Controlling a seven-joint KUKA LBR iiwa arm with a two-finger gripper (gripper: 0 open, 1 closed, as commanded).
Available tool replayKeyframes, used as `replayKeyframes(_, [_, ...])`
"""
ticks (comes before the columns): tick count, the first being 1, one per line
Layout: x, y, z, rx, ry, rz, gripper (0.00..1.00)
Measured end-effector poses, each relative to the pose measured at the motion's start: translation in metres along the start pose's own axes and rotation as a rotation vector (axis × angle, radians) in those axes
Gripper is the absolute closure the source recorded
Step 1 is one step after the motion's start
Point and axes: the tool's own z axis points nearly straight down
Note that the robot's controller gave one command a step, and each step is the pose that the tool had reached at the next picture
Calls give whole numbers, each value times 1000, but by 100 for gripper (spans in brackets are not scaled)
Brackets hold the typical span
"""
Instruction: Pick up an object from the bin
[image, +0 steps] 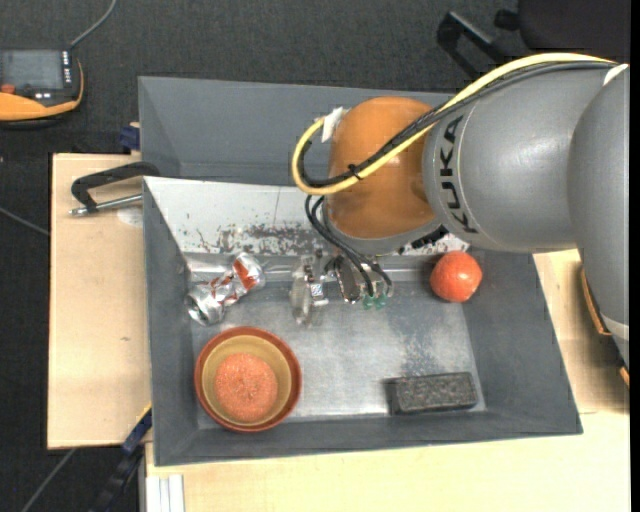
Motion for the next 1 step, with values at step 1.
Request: replayKeyframes(1, [3,-1,5,2,12,1,0])
